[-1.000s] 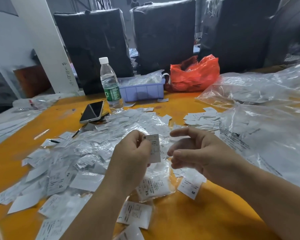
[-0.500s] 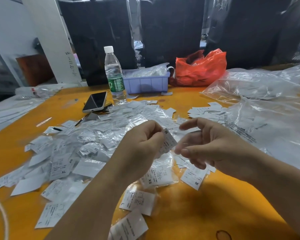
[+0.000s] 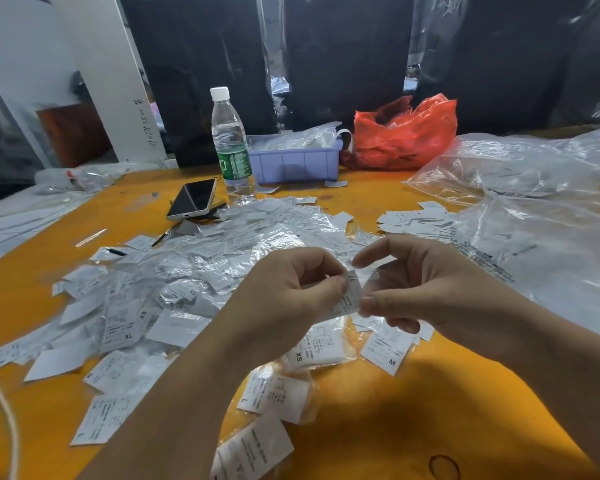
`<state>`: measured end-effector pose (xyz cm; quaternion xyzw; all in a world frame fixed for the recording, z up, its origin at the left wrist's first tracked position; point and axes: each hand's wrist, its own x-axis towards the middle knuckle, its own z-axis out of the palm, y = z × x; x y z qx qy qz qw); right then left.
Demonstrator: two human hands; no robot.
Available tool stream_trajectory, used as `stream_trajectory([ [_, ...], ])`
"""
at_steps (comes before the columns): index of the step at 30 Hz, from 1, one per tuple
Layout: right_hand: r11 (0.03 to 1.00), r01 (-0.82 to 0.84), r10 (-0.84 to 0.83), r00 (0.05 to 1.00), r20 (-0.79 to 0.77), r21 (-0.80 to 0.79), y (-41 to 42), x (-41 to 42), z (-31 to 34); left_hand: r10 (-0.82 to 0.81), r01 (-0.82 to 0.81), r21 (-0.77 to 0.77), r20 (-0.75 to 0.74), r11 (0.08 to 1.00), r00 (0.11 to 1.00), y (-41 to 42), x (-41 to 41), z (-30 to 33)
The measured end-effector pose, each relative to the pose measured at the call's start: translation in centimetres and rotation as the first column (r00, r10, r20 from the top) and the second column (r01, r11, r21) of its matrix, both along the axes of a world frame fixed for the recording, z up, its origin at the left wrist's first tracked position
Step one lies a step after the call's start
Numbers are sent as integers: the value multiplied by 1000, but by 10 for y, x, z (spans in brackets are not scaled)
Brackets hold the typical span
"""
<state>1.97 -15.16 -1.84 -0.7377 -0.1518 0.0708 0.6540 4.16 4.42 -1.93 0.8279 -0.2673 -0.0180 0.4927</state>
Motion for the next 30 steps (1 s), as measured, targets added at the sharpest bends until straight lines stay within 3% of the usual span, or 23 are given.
stream_trajectory([
  [7, 997, -16, 19, 999, 37, -69, 2, -3, 0, -49, 51, 58, -24, 997, 999, 1, -1, 1],
  [12, 993, -55, 59, 997, 42, -109, 1, -4, 1, -79, 80, 5, -83, 997, 993, 0, -1, 0],
  [20, 998, 46, -45, 999, 19, -49, -4, 0, 1, -71, 42, -131, -220, 990, 973, 9, 7, 3],
  [30, 993, 98, -94, 994, 63, -61, 3, -2, -4, 28, -40, -113, -107, 993, 994, -4, 2, -3],
])
